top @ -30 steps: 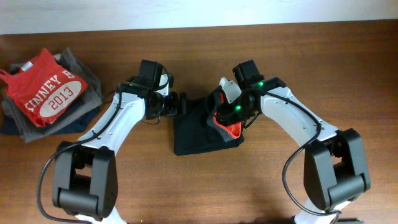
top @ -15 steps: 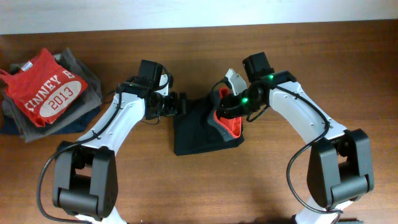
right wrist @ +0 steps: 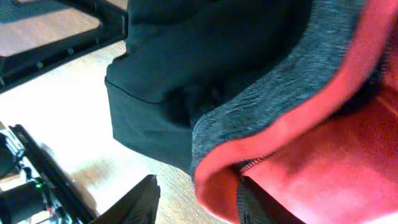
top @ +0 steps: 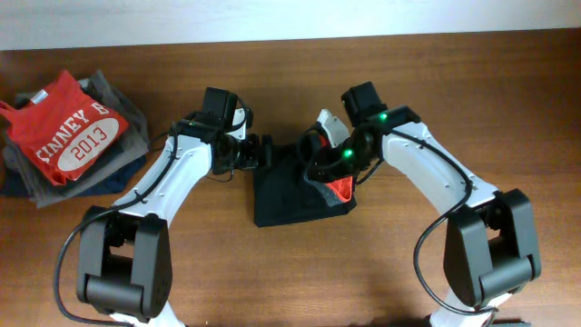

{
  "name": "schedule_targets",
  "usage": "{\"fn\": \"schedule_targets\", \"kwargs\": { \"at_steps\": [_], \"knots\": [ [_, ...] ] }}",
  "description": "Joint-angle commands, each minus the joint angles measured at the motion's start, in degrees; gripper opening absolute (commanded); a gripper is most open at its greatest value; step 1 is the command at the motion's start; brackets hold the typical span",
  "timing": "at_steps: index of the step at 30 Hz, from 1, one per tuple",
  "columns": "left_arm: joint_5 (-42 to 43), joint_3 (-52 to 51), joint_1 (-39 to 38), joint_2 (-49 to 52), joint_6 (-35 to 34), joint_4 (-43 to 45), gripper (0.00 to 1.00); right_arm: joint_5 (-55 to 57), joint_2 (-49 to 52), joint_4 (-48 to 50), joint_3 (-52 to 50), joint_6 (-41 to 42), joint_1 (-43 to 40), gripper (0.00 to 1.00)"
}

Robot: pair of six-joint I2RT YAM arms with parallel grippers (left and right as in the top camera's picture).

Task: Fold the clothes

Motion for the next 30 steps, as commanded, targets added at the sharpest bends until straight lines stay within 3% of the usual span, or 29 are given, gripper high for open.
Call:
{"fn": "schedule_targets", "kwargs": {
  "at_steps": [1,4,5,13,23,30],
  "knots": [
    [-0.42,-0.70,-0.35,-1.09,1.07,0.09,0.99,5.01,-0.63,-0.04,-0.04,2.01,1.22,0.44],
    [-0.42,-0.70,-0.35,-1.09,1.07,0.11,0.99,5.46,-0.20,-0.07,-0.13,2.12,1.09,0.11],
    [-0.42,-0.70,-0.35,-1.09,1.07,0.11,0.99,5.97,-0.15,-0.09,-0.13,2.14,1.05,0.04],
    [-0.33,-0.70,-0.72,-1.09,1.09,-0.33,0.99,24.96,-0.11,-5.20,-0.31,10.78,-1.42,0.04],
    [-0.09,-0.70,-6.56,-1.09,4.55,2.62,0.99,28.33,-0.09,-2.16,-8.48,12.72,-2.97,0.04],
    [-5.49,-0.70,-11.02,-1.01,5.01,5.29,0.99,29.46,-0.09,0.44,-12.02,13.27,-3.10,0.05]
  ]
}}
